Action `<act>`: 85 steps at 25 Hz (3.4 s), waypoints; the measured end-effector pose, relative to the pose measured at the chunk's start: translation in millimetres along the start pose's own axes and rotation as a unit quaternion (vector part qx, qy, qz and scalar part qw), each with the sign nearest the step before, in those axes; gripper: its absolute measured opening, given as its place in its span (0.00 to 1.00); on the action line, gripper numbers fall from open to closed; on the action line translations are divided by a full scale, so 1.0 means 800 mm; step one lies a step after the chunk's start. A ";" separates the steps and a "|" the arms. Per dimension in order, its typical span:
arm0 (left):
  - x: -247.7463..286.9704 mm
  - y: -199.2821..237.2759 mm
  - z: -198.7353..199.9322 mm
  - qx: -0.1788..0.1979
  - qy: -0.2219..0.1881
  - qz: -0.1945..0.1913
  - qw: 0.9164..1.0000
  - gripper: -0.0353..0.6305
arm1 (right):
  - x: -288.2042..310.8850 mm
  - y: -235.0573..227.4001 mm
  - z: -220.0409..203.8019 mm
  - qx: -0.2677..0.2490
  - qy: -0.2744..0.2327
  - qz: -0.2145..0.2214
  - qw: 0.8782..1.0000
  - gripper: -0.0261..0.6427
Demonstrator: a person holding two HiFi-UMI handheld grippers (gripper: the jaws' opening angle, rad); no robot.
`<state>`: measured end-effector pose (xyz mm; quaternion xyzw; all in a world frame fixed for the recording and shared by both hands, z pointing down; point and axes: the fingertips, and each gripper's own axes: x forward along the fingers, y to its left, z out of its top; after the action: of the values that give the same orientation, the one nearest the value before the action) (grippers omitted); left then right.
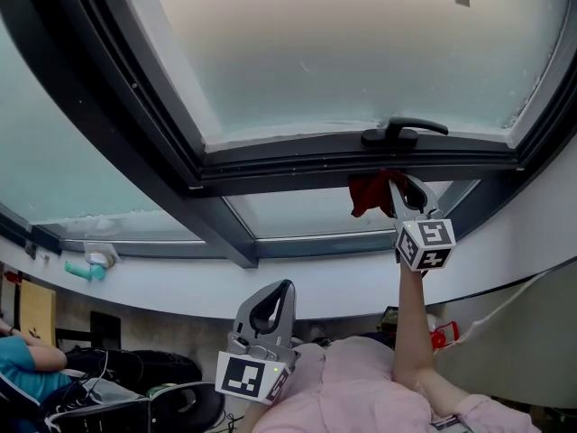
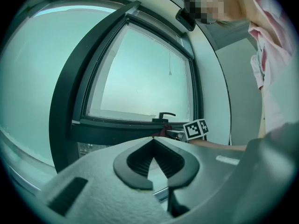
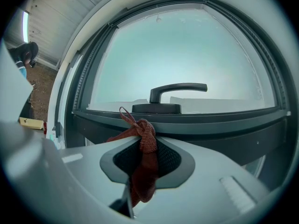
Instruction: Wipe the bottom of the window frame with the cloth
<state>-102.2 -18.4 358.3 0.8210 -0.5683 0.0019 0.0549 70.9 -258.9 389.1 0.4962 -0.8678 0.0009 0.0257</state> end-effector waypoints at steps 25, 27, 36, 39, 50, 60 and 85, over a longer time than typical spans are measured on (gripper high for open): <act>-0.039 0.028 -0.006 -0.006 0.007 -0.094 0.996 0.05 | -0.191 0.054 0.039 0.139 -0.054 -0.034 0.988 0.14; -0.041 0.029 -0.007 -0.004 0.010 -0.112 0.994 0.05 | -0.211 0.050 0.049 0.152 -0.076 -0.060 0.984 0.14; -0.048 0.024 -0.021 -0.007 0.027 -0.166 0.986 0.05 | -0.290 0.029 0.089 0.198 -0.169 -0.155 0.953 0.14; -0.044 0.024 -0.018 -0.008 0.026 -0.173 0.985 0.05 | -0.297 0.019 0.098 0.197 -0.184 -0.176 0.947 0.14; -0.002 0.021 -0.015 -0.015 0.027 -0.143 0.989 0.05 | -0.159 -0.015 0.157 0.043 -0.145 -0.136 0.979 0.14; 0.077 -0.017 -0.002 -0.024 0.009 -0.071 0.997 0.05 | -0.010 -0.060 0.120 -0.131 -0.007 -0.103 0.986 0.14; 0.147 -0.076 -0.002 -0.015 0.009 -0.037 0.999 0.05 | 0.012 -0.102 0.092 -0.053 0.075 0.002 0.996 0.13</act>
<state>-3.4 -106.9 362.3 0.8403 -0.5372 -0.0016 0.0723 133.1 -310.1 314.0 0.4905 -0.8635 -0.0076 0.1172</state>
